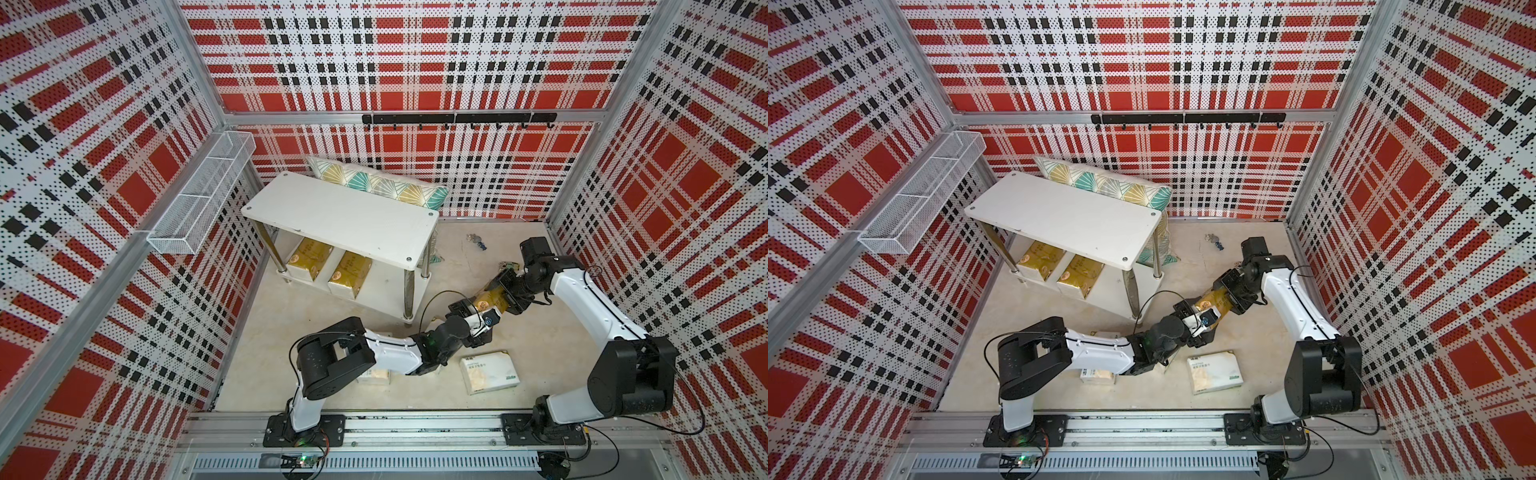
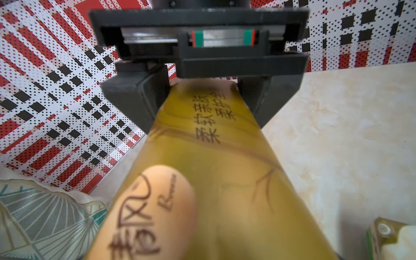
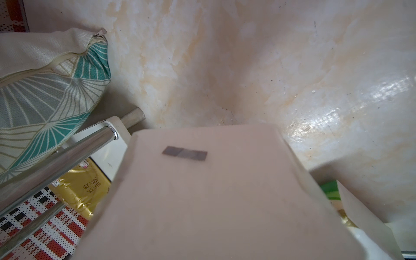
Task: Place the tissue boxes on the shelf by color
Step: Pick up the box of tissues from the center of the board.
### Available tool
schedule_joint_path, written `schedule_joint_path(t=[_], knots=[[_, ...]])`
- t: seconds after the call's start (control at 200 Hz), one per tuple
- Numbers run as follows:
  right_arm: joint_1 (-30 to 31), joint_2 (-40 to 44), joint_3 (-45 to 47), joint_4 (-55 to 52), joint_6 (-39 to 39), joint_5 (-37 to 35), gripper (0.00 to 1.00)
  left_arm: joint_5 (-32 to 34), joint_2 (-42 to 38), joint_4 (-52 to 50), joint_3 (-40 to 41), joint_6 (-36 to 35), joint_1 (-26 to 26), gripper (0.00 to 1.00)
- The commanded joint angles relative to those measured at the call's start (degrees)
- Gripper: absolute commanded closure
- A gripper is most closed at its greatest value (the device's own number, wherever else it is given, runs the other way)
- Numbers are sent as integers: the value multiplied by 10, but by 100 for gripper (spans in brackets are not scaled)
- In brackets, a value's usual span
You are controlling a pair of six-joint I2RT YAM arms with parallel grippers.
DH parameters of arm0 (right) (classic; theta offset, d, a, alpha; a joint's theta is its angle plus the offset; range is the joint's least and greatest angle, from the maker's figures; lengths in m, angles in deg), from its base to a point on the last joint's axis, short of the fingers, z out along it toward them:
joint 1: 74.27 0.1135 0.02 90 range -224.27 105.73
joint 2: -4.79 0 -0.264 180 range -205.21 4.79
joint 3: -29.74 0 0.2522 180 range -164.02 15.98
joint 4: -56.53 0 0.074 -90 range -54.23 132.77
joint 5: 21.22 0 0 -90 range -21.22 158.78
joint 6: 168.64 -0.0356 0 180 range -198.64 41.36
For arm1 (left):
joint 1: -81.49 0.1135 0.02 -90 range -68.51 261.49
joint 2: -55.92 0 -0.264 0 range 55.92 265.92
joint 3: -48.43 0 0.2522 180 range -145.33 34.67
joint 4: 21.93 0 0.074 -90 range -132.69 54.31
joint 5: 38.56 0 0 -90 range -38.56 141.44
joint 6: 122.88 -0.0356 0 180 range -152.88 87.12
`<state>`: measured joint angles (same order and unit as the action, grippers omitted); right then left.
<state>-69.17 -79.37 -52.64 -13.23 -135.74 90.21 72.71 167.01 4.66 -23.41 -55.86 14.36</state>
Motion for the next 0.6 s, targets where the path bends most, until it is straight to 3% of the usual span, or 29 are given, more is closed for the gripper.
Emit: schedule_joint_path(t=[0.0, 0.18, 0.24, 0.596], knots=[[6, -5, -1, -7, 11, 13, 30, -3, 2, 21, -5, -3, 1, 18], [5, -14, -11, -3, 19, 18, 19, -12, -9, 20, 4, 5, 2, 23], [3, -15, -14, 1, 22, 21, 0, -16, -12, 21, 7, 11, 1, 23], [-59, -20, -31, -24, 35, -1, 0, -20, -31, 20, 24, 32, 6, 24]])
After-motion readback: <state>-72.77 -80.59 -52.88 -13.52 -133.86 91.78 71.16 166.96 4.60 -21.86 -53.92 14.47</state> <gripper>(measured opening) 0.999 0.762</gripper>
